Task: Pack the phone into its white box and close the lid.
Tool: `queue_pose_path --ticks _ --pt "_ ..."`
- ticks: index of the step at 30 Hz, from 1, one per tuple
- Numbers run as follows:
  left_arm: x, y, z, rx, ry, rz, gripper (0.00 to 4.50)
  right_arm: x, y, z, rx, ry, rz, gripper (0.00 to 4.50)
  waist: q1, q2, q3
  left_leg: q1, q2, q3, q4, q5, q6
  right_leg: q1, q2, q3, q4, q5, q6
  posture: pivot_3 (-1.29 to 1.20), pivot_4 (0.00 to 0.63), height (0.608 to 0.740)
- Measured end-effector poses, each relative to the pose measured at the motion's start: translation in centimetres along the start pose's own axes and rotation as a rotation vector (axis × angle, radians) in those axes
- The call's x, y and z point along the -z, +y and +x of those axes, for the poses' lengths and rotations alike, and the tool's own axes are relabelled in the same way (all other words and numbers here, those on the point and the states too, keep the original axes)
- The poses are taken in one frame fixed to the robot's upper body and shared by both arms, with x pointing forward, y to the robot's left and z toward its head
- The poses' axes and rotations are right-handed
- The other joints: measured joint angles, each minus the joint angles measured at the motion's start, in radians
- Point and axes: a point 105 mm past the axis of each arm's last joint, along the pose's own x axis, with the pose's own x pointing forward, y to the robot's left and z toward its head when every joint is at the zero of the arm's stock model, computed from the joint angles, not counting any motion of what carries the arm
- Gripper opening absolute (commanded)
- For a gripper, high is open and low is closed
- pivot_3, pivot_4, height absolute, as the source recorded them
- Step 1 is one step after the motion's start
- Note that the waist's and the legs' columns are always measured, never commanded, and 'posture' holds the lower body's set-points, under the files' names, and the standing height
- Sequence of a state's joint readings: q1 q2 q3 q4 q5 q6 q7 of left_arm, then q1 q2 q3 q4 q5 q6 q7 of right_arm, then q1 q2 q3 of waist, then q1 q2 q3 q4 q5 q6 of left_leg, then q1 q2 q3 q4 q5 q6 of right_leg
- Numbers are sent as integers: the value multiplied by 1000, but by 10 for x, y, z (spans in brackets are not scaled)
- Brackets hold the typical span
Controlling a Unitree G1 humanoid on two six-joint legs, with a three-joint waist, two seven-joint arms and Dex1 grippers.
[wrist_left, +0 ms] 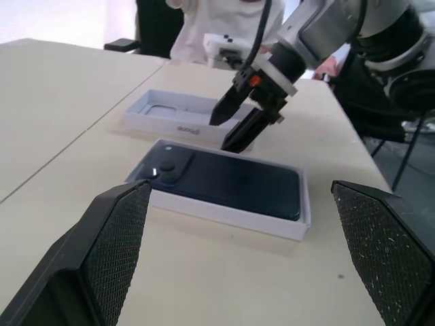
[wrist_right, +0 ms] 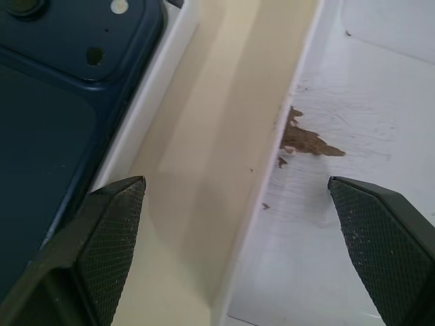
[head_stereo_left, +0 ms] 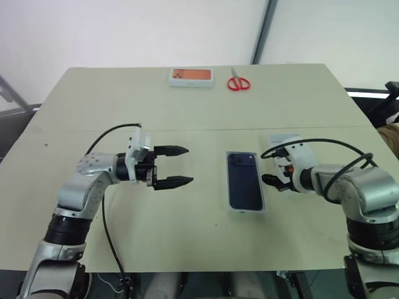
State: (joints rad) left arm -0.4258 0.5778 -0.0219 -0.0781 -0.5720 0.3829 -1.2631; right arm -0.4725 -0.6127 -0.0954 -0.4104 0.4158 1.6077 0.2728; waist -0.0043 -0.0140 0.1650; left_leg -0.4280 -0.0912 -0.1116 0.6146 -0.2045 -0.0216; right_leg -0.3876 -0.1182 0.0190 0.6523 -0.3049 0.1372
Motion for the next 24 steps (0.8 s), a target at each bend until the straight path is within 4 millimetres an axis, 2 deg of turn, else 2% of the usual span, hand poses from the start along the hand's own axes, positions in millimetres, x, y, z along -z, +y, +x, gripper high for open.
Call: queue_pose_path --ticks 1,2,7,9,20,22,24 --pt "0 0 0 5 -3 -2 4500 0 -1 0 9 -1 2 3987 -2 0 0 0 0 0 0 0 0 0 0 0 0 0 0 0 150 740" --pt "0 0 -1 6 -4 -5 4500 0 -1 0 15 -2 3 3699 -4 0 0 0 0 0 0 0 0 0 0 0 0 0 0 0 150 740" --pt "1 -1 -1 9 -4 -11 4500 2 -5 0 48 -2 20 974 -9 0 0 0 0 0 -1 0 0 0 0 0 0 0 0 0 150 740" --pt "1 -1 -1 9 -4 -13 4500 4 -6 1 59 -4 34 40 -9 0 0 0 0 0 0 0 0 0 0 0 0 0 0 0 150 740" --pt "4 -3 2 -8 -19 -48 4500 -3 -7 6 95 -31 108 40 -10 -1 -1 1 0 0 0 0 0 1 1 0 1 0 0 0 150 740" --pt "5 0 4 -30 -22 -62 4500 -15 -7 6 85 -65 135 40 -10 1 0 1 0 1 0 0 0 -1 1 1 1 0 0 0 150 740" --pt "6 5 6 -61 -22 -89 4500 -38 -5 -2 44 -163 165 40 -12 1 0 0 0 1 -1 0 0 -2 1 1 2 0 0 0 150 740"
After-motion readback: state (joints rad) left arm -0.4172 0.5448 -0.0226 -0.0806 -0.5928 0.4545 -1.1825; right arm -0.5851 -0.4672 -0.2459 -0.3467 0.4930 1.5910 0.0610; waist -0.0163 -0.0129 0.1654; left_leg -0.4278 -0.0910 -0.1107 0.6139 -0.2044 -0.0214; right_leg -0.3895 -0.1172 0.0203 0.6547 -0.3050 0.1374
